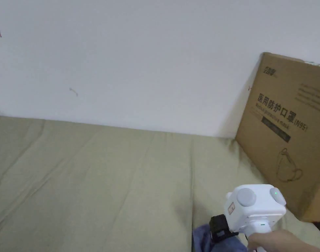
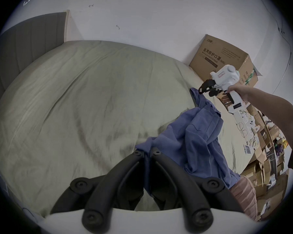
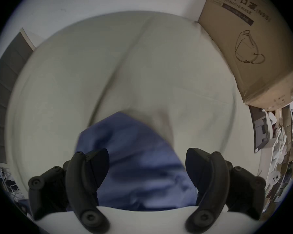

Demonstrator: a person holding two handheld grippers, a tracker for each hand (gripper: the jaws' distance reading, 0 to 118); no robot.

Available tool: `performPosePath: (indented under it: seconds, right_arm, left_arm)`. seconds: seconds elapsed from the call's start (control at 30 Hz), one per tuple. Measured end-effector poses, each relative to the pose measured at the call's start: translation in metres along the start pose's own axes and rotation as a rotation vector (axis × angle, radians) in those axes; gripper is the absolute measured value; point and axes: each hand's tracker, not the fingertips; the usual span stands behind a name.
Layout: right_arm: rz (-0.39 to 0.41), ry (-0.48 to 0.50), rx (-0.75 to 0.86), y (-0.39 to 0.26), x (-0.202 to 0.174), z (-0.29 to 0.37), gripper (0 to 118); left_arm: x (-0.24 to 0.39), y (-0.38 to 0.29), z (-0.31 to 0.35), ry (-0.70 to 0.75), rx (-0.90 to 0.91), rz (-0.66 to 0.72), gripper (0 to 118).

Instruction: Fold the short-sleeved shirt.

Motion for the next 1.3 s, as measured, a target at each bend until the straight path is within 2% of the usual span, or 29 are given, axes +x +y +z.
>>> performPosePath:
  seconds: [0.13,0.23,0.27,0.3,0.33,0.37,0.43,0.5,0.6,0.73,0.87,1.0,1.07,1.1,1.3]
  right_arm:
    - [-0.051,0.064,-0.08,0.005,0.003,-0.029,96]
    - [-0.029,0.066,-0.055,0.002,0.007,-0.024,95]
    - [-0.027,0.069,-0.043,0.0,0.008,-0.018,90]
    - [-0.019,0.093,-0.001,-0.004,0.008,-0.01,69]
    - [-0.009,0.078,0.023,-0.008,0.008,-0.001,40]
    - [-0.009,0.094,0.033,-0.013,0.009,0.006,0]
    - [-0.049,0.18,0.054,-0.021,0.015,0.03,0]
    - [-0.051,0.228,0.095,-0.031,0.018,0.059,0]
    - [-0.066,0.209,0.241,-0.057,0.024,0.12,0]
    - [-0.122,0.327,0.366,-0.091,0.052,0.21,0]
    - [-0.171,0.316,0.507,-0.123,0.078,0.3,0]
    - [-0.166,0.308,0.599,-0.142,0.092,0.372,0]
    - [-0.166,0.288,0.655,-0.147,0.094,0.403,0]
    - [-0.158,0.269,0.696,-0.155,0.083,0.422,0]
    - [-0.214,0.317,0.758,-0.131,0.075,0.48,0]
  left_arm:
    - [-0.013,-0.002,-0.009,0.001,-0.022,0.024,5]
    - [-0.018,-0.005,-0.014,-0.036,-0.037,0.068,5]
    - [-0.018,-0.006,-0.014,-0.029,-0.038,0.075,5]
    - [-0.018,-0.007,-0.014,-0.024,-0.04,0.084,5]
    - [-0.018,-0.007,-0.013,-0.022,-0.043,0.096,5]
    - [-0.018,-0.007,-0.013,-0.024,-0.043,0.11,5]
    - [-0.019,-0.005,-0.007,-0.03,-0.039,0.14,5]
    - [-0.017,-0.001,0.003,-0.052,-0.004,0.155,5]
    - [-0.008,0.017,0.026,-0.034,0.057,0.05,5]
    - [0.002,0.059,0.071,-0.027,0.194,-0.076,4]
    - [0.0,0.116,0.118,-0.025,0.321,-0.139,4]
    - [-0.001,0.176,0.156,0.045,0.362,-0.2,4]
    - [0.001,0.205,0.176,0.041,0.379,-0.19,4]
    - [0.002,0.217,0.184,0.049,0.396,-0.184,4]
    - [0.017,0.298,0.221,0.102,0.465,-0.212,4]
